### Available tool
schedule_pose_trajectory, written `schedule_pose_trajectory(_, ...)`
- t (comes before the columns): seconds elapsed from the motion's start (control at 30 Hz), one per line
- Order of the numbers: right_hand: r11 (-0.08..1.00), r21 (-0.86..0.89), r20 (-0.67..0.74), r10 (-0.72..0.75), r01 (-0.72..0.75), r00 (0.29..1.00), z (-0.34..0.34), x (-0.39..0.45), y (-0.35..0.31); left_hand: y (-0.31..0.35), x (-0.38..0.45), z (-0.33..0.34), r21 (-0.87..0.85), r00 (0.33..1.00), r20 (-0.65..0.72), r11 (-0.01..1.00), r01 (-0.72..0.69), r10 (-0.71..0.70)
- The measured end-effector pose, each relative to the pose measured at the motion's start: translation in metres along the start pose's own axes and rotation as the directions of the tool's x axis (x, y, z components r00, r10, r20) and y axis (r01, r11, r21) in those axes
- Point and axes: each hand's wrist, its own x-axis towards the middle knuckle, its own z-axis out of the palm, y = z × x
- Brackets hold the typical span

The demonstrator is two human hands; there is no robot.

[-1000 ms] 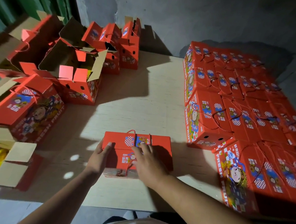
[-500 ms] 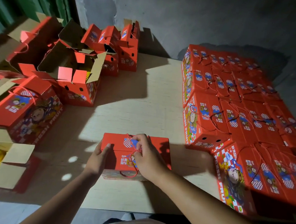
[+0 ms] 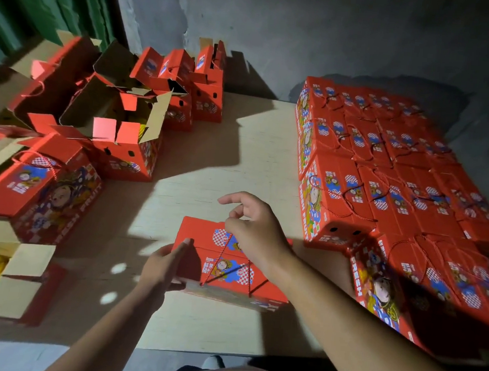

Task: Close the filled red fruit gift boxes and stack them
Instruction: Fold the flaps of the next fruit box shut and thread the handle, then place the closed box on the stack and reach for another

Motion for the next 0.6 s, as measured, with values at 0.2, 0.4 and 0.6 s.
schedule_pose_trajectory(0.2,0.998,0.053,-0.102,0.022,-0.017,0.995,-0.034,-0.006,-0.002,0.003,-0.023,0.045,-0.218,0.994,0.11,0.976,0.004,0.02)
schedule_pose_trajectory(0.4,0.997,0.077,-0.211,0.046,-0.03,0.976,-0.062,-0.026,0.018,-0.01,-0.061,0.103,-0.097,0.898,0.427,0.982,0.162,-0.106)
schedule_pose_trajectory(0.6,0.99,0.136,-0.33,0.069,-0.025,0.942,-0.091,-0.048,0.039,-0.01,-0.058,0.144,0.047,0.849,0.483,0.975,0.217,-0.213)
